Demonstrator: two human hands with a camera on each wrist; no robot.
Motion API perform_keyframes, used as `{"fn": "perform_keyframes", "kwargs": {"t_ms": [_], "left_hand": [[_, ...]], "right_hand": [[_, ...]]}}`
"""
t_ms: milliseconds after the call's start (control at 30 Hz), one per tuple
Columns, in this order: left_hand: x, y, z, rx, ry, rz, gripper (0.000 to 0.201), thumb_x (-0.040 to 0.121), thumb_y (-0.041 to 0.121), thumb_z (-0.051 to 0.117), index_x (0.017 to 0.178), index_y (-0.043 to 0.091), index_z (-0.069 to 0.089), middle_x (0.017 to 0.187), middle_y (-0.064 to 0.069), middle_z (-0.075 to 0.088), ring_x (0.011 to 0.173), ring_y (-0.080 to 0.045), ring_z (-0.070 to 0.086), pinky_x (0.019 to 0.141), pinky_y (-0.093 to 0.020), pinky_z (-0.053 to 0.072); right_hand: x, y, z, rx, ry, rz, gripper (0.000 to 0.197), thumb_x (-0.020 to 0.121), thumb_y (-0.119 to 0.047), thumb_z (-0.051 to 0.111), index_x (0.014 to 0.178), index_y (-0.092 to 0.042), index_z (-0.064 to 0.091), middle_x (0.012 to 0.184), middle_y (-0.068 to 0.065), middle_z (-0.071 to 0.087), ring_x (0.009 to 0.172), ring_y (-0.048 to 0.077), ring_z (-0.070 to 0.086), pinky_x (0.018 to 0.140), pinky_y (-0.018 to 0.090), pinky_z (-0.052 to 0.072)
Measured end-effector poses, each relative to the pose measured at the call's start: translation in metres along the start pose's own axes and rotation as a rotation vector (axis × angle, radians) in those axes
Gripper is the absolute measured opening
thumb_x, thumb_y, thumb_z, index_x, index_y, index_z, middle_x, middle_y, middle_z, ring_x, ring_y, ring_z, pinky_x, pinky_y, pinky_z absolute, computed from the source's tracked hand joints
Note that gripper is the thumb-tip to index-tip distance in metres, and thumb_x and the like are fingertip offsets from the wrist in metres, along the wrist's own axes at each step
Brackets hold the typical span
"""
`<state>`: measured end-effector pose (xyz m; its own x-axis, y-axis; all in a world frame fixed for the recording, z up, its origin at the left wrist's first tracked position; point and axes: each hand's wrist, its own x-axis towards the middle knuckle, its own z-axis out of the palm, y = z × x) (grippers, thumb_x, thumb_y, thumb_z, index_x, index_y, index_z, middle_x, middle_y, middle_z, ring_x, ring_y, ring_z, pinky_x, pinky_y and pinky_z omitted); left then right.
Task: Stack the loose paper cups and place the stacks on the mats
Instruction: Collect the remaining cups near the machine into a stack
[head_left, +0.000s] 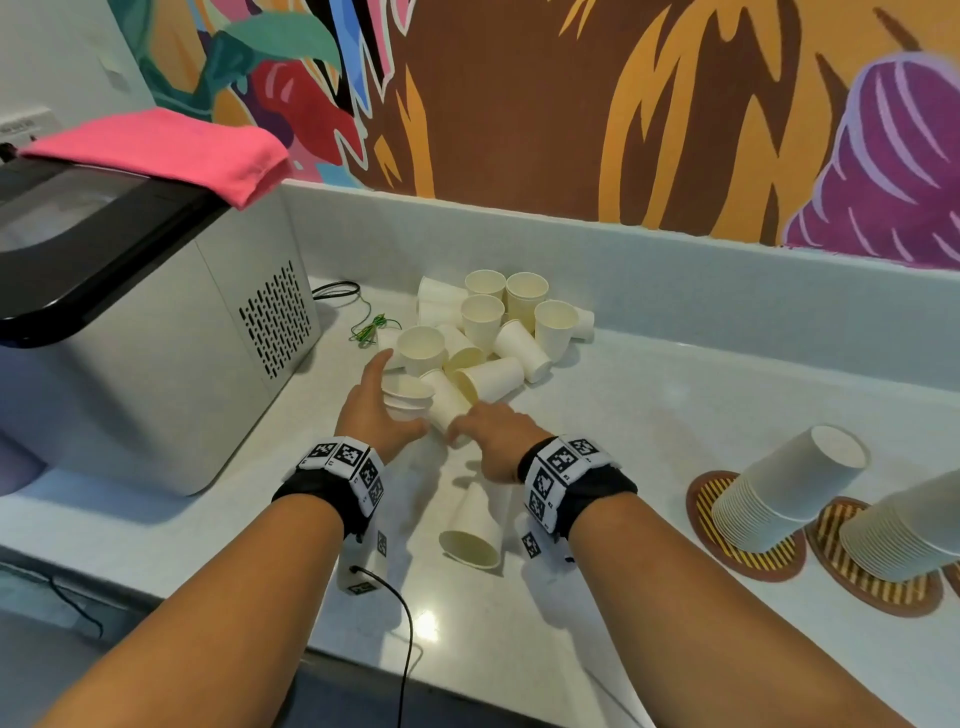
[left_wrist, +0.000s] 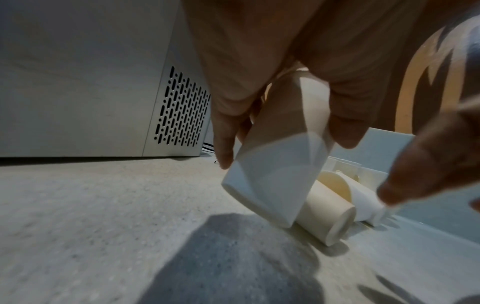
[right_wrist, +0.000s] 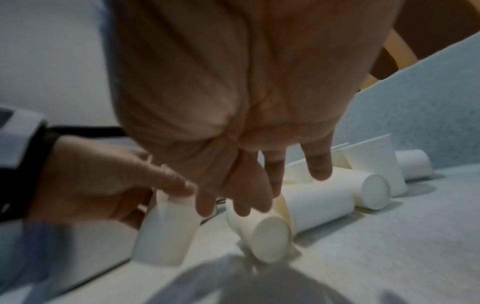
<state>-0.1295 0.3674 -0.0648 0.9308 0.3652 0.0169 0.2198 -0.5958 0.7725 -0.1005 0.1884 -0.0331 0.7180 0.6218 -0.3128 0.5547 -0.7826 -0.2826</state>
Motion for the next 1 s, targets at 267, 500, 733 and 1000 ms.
{"fn": "perform_keyframes", "kwargs": {"t_ms": [267, 500, 733, 1000], "left_hand": [[0.001, -0.011, 0.009, 0.054, -0.042, -0.128, 0.084, 0.069, 0.019, 0.081, 0.138, 0.019, 0.034, 0.119, -0.010, 0.057, 0.103, -0.025, 0.056, 0.080, -0.027, 0.040], [0.008, -0.020, 0.002, 0.153, -0.045, -0.215, 0.098, 0.062, 0.022, 0.083, 0.144, 0.018, 0.029, 0.129, -0.011, 0.055, 0.116, -0.031, 0.055, 0.097, -0.040, 0.047], [0.010, -0.019, 0.001, 0.136, -0.110, -0.215, 0.096, 0.062, 0.012, 0.084, 0.143, 0.015, 0.032, 0.129, -0.010, 0.056, 0.118, -0.029, 0.054, 0.093, -0.035, 0.046], [0.007, -0.005, 0.006, -0.021, -0.139, -0.120, 0.104, 0.060, 0.013, 0.085, 0.143, 0.025, 0.023, 0.109, -0.002, 0.056, 0.096, -0.022, 0.056, 0.071, -0.026, 0.044]], "right_hand": [[-0.001, 0.014, 0.059, -0.323, -0.217, -0.087, 0.066, 0.086, -0.020, 0.062, 0.140, -0.044, 0.032, 0.156, 0.000, 0.018, 0.145, 0.029, 0.008, 0.114, 0.059, 0.009], [0.018, 0.022, 0.059, -0.238, 0.003, 0.049, 0.071, 0.071, -0.026, 0.077, 0.132, -0.024, 0.042, 0.130, 0.005, 0.041, 0.122, 0.030, 0.038, 0.102, 0.045, 0.031], [0.037, 0.021, 0.007, 0.644, 0.392, 0.163, 0.077, 0.062, -0.037, 0.080, 0.125, -0.016, 0.040, 0.118, 0.004, 0.053, 0.112, 0.025, 0.053, 0.093, 0.041, 0.049], [0.049, -0.010, -0.004, 1.022, 0.381, 0.022, 0.100, 0.070, -0.013, 0.080, 0.144, -0.016, 0.012, 0.132, 0.002, 0.045, 0.123, 0.019, 0.046, 0.099, 0.031, 0.041]]}}
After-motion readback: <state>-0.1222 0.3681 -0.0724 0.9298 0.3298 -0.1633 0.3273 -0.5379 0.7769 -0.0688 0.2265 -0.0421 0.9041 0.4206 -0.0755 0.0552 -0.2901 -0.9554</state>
